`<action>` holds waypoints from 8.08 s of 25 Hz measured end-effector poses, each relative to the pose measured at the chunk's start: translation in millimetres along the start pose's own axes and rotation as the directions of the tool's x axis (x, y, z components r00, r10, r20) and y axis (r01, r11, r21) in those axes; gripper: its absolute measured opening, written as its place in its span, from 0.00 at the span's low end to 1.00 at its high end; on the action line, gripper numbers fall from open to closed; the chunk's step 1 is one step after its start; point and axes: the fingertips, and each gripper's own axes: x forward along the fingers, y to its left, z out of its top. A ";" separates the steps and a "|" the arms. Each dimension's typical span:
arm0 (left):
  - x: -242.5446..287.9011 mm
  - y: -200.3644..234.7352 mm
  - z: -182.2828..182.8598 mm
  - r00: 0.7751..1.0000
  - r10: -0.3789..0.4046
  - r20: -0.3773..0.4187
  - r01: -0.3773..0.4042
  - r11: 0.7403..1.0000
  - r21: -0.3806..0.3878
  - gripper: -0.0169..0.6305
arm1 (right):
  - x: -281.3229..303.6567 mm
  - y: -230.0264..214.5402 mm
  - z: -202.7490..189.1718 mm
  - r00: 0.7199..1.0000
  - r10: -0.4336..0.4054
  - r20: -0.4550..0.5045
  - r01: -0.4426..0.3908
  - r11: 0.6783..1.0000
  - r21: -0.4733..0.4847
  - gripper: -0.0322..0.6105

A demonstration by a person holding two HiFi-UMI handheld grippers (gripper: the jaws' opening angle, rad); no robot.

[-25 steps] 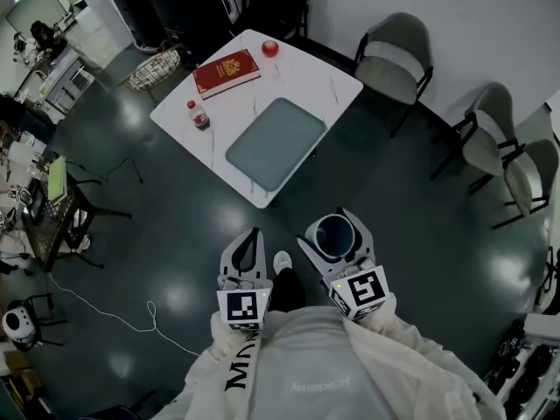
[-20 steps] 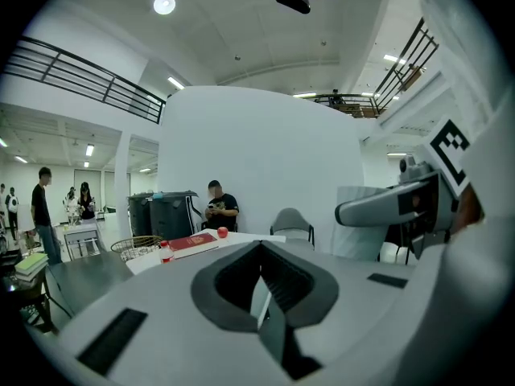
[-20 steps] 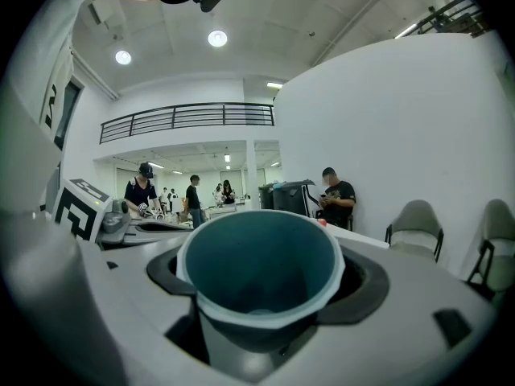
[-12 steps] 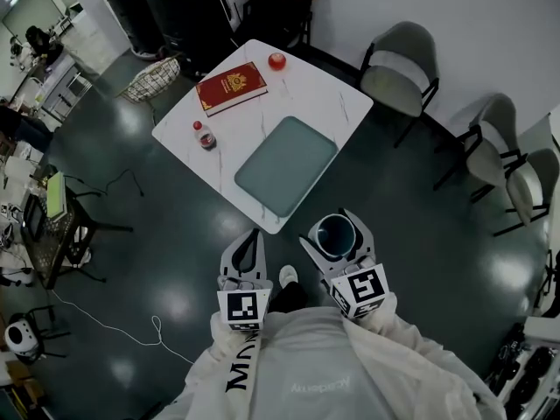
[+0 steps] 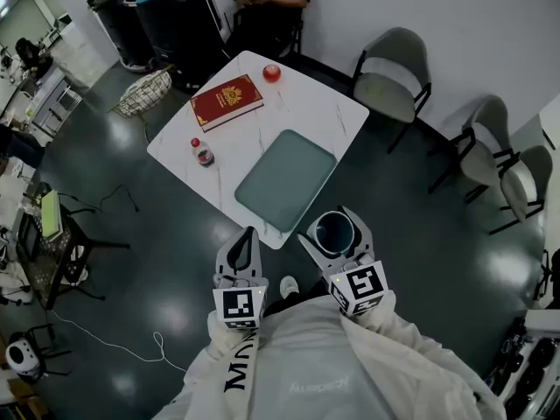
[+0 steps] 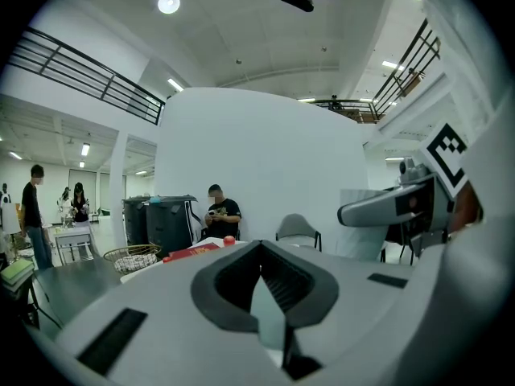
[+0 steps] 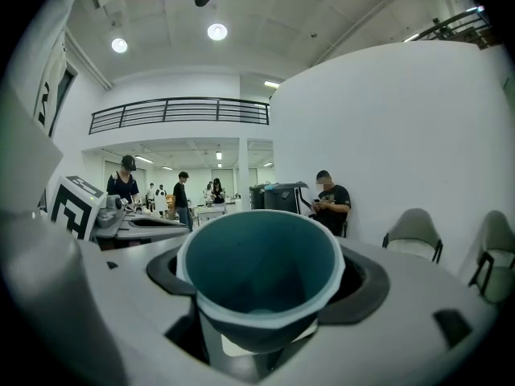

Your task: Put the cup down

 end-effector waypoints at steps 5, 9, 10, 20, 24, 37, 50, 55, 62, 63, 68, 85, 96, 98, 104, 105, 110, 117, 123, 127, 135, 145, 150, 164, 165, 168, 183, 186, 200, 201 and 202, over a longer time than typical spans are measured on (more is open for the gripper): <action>5.2 1.2 -3.3 1.000 -0.009 -0.005 0.009 1.000 -0.007 0.05 | 4.5 -4.4 2.6 1.000 -0.015 0.000 0.015 1.000 0.001 0.68; 11.2 1.5 -2.2 1.000 -0.003 0.000 0.003 1.000 -0.007 0.05 | 7.8 -11.7 2.4 1.000 -0.015 0.000 0.015 1.000 0.003 0.68; 13.1 2.1 -1.5 1.000 0.000 0.001 0.000 1.000 -0.008 0.05 | 9.9 -14.0 2.6 1.000 -0.015 0.000 0.015 1.000 0.002 0.68; 40.7 19.9 3.9 0.999 0.049 -0.016 -0.049 0.999 0.003 0.05 | 54.5 -31.2 9.5 0.999 0.040 0.005 -0.040 0.999 0.012 0.68; 54.5 29.5 -1.0 0.997 0.065 -0.030 -0.065 0.998 0.002 0.05 | 74.7 -37.3 6.8 0.998 0.061 -0.003 -0.061 0.998 0.014 0.68; 114.5 54.6 -3.9 0.995 0.084 -0.063 -0.084 0.996 -0.007 0.05 | 137.6 -69.5 5.2 0.995 0.097 -0.035 -0.097 0.995 0.022 0.68; 171.7 74.0 -16.0 0.991 0.095 -0.093 -0.098 0.995 -0.026 0.05 | 198.1 -95.4 2.1 0.990 0.136 -0.021 -0.137 0.990 -0.018 0.68; 189.3 79.7 -21.5 0.989 0.101 -0.107 -0.105 0.994 -0.036 0.05 | 223.2 -107.7 -7.7 0.989 0.144 -0.027 -0.145 0.989 -0.019 0.68; 209.2 93.1 -50.0 0.982 0.144 -0.123 -0.153 0.986 -0.067 0.05 | 258.9 -123.9 -30.4 0.985 0.167 -0.034 -0.168 0.986 -0.023 0.68; 212.6 94.3 -53.8 0.981 0.145 -0.126 -0.154 0.986 -0.066 0.05 | 263.9 -125.9 -33.9 0.985 0.168 -0.036 -0.168 0.985 -0.023 0.68; 228.6 98.6 -65.9 0.980 0.144 -0.136 -0.153 0.986 -0.061 0.05 | 285.8 -132.8 -52.4 0.983 0.177 -0.048 -0.178 0.983 -0.030 0.68; 265.8 105.8 -104.6 0.973 0.128 -0.192 -0.141 0.988 -0.057 0.05 | 345.6 -146.4 -113.6 0.971 0.222 -0.089 -0.228 0.971 -0.070 0.68; 280.9 109.6 -117.8 0.969 0.124 -0.213 -0.141 0.988 -0.067 0.05 | 373.3 -150.0 -139.9 0.966 0.227 -0.122 -0.239 0.966 -0.094 0.68; 282.8 110.7 -118.9 0.968 0.122 -0.217 -0.139 0.988 -0.066 0.05 | 376.7 -152.6 -146.0 0.966 0.222 -0.133 -0.236 0.967 -0.095 0.68; 282.1 113.9 -121.1 0.964 0.132 -0.230 -0.152 0.986 -0.070 0.05 | 382.8 -156.0 -161.4 0.962 0.220 -0.164 -0.238 0.966 -0.099 0.68; 281.6 114.4 -122.5 0.964 0.132 -0.232 -0.153 0.986 -0.071 0.05 | 383.9 -156.1 -162.0 0.962 0.219 -0.163 -0.237 0.967 -0.098 0.68; 280.9 114.6 -126.7 0.960 0.136 -0.245 -0.158 0.985 -0.074 0.05 | 389.5 -155.4 -160.6 0.962 0.222 -0.158 -0.239 0.966 -0.098 0.68; 287.0 110.7 -125.7 0.961 0.130 -0.246 -0.154 0.985 -0.079 0.05 | 391.2 -155.2 -159.3 0.959 0.230 -0.165 -0.248 0.964 -0.098 0.68; 288.8 108.3 -126.1 0.960 0.128 -0.250 -0.151 0.985 -0.078 0.05 | 390.2 -156.9 -160.0 0.962 0.228 -0.153 -0.242 0.967 -0.078 0.68; 289.2 106.0 -126.6 0.960 0.124 -0.251 -0.148 0.986 -0.080 0.05 | 390.3 -156.7 -159.7 0.962 0.228 -0.152 -0.241 0.968 -0.075 0.68; 287.9 105.3 -126.1 0.959 0.126 -0.252 -0.149 0.986 -0.078 0.05 | 390.1 -158.4 -160.6 0.962 0.229 -0.149 -0.241 0.968 -0.065 0.68; 286.8 104.6 -128.9 0.957 0.126 -0.260 -0.152 0.985 -0.083 0.05 | 392.5 -157.8 -161.3 0.963 0.226 -0.145 -0.235 0.971 -0.046 0.68; 287.5 104.2 -128.9 0.957 0.125 -0.261 -0.151 0.985 -0.083 0.05 | 392.1 -157.5 -161.2 0.963 0.227 -0.144 -0.236 0.971 -0.044 0.68; 287.7 105.1 -127.5 0.957 0.128 -0.260 -0.154 0.985 -0.083 0.05 | 393.7 -156.9 -161.9 0.962 0.230 -0.148 -0.238 0.970 -0.039 0.68; 287.8 105.3 -127.7 0.957 0.128 -0.260 -0.154 0.984 -0.084 0.05 | 393.9 -156.8 -161.9 0.962 0.230 -0.148 -0.238 0.970 -0.039 0.68; 287.8 105.7 -127.8 0.958 0.127 -0.258 -0.154 0.984 -0.089 0.05 | 395.7 -156.3 -161.7 0.961 0.229 -0.153 -0.238 0.971 -0.039 0.68; 284.9 103.6 -126.6 0.958 0.125 -0.257 -0.152 0.984 -0.090 0.05 | 397.4 -157.1 -166.1 0.956 0.235 -0.177 -0.238 0.971 0.004 0.73; 281.3 103.3 -126.7 0.957 0.128 -0.259 -0.156 0.984 -0.090 0.05 | 397.2 -155.7 -167.0 0.953 0.243 -0.181 -0.245 0.969 0.011 0.75; 262.4 91.8 -122.0 0.959 0.100 -0.264 -0.132 0.986 -0.104 0.05 | 389.5 -158.9 -162.5 0.949 0.237 -0.208 -0.244 0.970 -0.007 0.81; 260.2 90.9 -121.5 0.960 0.098 -0.263 -0.129 0.986 -0.104 0.05 | 387.5 -158.5 -162.4 0.948 0.238 -0.213 -0.245 0.969 -0.006 0.81; 258.1 90.4 -121.0 0.960 0.097 -0.261 -0.128 0.986 -0.104 0.05 | 385.2 -158.0 -162.1 0.947 0.240 -0.216 -0.246 0.969 -0.004 0.81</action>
